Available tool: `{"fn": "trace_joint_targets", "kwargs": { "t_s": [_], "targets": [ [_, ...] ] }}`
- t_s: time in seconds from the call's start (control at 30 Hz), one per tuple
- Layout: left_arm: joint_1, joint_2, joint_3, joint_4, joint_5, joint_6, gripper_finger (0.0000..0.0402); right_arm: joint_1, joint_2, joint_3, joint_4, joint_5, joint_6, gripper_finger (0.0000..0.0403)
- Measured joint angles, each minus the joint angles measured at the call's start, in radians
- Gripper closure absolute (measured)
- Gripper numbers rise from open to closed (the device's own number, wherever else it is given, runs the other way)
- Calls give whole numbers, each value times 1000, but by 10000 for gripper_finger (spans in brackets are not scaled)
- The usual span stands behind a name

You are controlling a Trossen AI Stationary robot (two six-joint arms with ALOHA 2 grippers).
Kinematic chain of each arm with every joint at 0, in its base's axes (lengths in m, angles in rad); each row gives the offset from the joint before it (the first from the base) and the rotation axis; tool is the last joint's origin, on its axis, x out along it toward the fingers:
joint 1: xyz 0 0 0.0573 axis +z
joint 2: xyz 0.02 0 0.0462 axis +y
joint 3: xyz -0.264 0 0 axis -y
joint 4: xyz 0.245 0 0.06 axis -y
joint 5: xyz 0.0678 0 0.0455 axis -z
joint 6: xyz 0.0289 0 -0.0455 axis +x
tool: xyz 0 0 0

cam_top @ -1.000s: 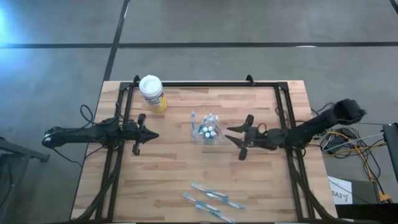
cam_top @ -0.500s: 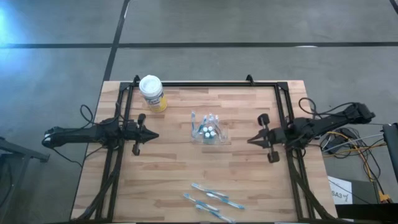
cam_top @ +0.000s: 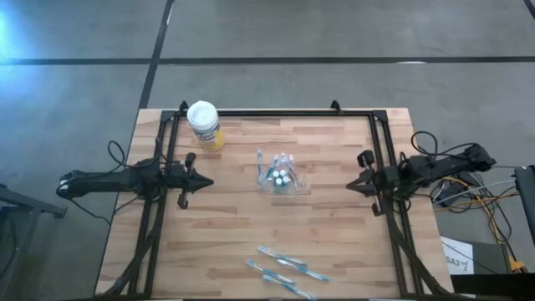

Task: Pick & Place toothbrushing station
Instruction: Put the blue toothbrush into the left compartment of the transparent organizer

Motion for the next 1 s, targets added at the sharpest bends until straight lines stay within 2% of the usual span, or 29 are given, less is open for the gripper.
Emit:
{"fn": "trace_joint_targets", "kwargs": {
  "t_s": [0.4, 0.73, 1.0],
  "targets": [
    [0, 0, 0, 0, 0, 0, 381, 0, -172, -135, 0, -2, 17, 391],
    [0, 0, 0, -23, 0, 7, 385, 0, -204, -224, 3, -2, 59, 390],
    [0, 0, 0, -28, -1, 6, 383, 0, -203, -227, 4, -2, 67, 390]
  ]
}}
